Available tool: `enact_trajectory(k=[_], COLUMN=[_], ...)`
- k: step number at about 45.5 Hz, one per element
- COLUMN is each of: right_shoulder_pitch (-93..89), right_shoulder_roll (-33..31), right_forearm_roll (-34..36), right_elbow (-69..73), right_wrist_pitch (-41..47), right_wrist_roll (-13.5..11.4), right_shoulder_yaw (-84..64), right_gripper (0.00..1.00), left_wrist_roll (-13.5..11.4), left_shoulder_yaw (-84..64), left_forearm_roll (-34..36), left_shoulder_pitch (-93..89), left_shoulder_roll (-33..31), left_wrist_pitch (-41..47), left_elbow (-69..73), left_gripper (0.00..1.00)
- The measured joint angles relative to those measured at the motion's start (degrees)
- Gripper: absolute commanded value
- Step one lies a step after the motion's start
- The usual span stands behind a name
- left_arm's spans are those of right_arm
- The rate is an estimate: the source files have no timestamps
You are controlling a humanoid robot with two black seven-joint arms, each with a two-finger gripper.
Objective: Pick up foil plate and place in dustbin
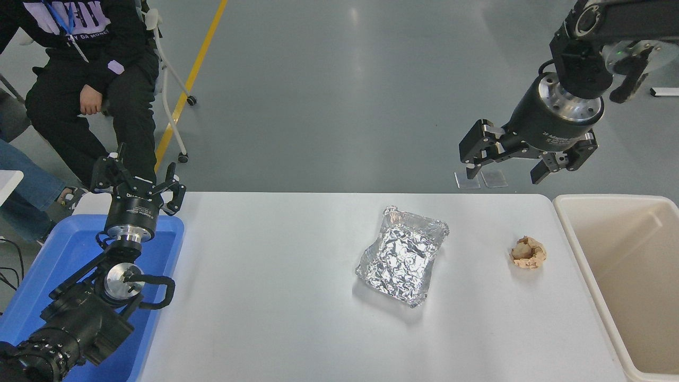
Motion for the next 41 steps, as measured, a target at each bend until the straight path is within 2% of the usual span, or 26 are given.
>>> enact_trajectory(k=[41], right_shoulder_pitch=[0.0], right_shoulder_roll=[-0.7], right_forearm_roll=[0.0], right_elbow=[0.0], right_wrist_pitch=[0.0], right_wrist_roll=[0.0], right_shoulder_yaw=[0.1], right_gripper=[1.00], left_wrist_roll=[0.1], left_shoulder_yaw=[0.0], left_forearm_roll=[-0.1], left_shoulder_pitch=[0.0], left_shoulder_roll=[0.0], left_wrist_pitch=[0.0], left_elbow=[0.1], left_gripper=[0.99])
